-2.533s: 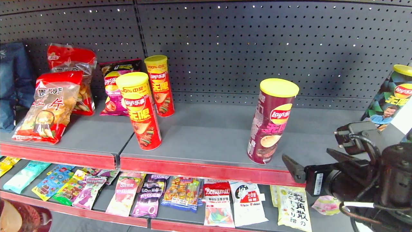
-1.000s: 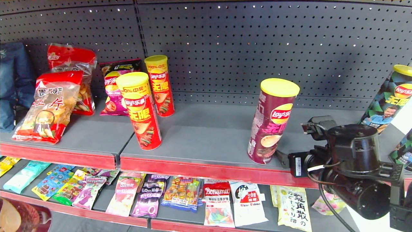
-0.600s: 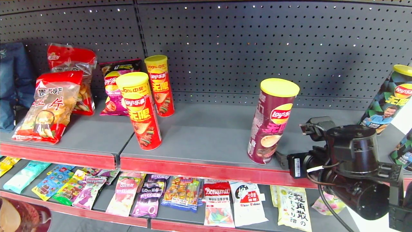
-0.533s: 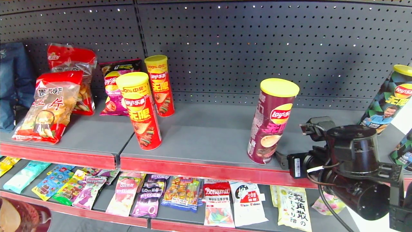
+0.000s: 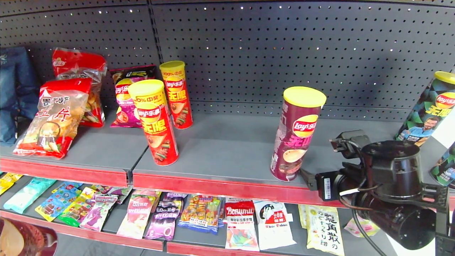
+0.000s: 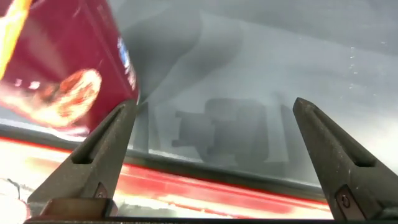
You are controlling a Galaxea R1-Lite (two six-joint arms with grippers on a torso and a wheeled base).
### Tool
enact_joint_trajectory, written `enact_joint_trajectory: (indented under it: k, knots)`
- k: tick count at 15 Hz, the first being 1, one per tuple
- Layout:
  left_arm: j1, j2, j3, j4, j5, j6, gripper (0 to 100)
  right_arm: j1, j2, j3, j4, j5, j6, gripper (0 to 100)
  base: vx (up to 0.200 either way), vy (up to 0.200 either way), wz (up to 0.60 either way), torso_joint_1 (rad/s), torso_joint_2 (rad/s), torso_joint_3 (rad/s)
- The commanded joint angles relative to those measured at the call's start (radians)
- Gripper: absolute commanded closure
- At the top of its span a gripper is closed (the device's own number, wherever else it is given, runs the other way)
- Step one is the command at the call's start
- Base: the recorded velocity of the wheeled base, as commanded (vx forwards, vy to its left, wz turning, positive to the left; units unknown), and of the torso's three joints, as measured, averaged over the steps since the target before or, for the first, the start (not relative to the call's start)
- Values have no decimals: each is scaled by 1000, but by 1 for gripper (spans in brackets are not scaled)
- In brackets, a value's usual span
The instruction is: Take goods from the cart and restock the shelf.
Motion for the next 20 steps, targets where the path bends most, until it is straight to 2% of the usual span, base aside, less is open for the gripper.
enact_joint_trajectory:
  k: [1,11,13,15,18,20]
  knots:
    - [0,2,2,0,0,-2,100,13,-5,0,0,-1,0,0,0,0,0,0,0,0]
    - [0,2,5,0,0,-2,100,62,-11,5,0,0,0,0,0,0,0,0,0,0]
    - [0,3,5,0,-1,-2,100,70,-59,3,0,-3,-1,0,0,0,0,0,0,0]
    - [-2,11,4,0,-14,-2,100,72,-240,12,9,5,-93,0,0,0,0,0,0,0]
    - [-2,34,2,0,-50,-2,100,-27,-488,134,29,169,-256,0,0,0,0,0,0,0]
    - [-2,40,-2,0,-70,-2,100,-97,-657,203,133,237,-303,0,0,0,0,0,0,0]
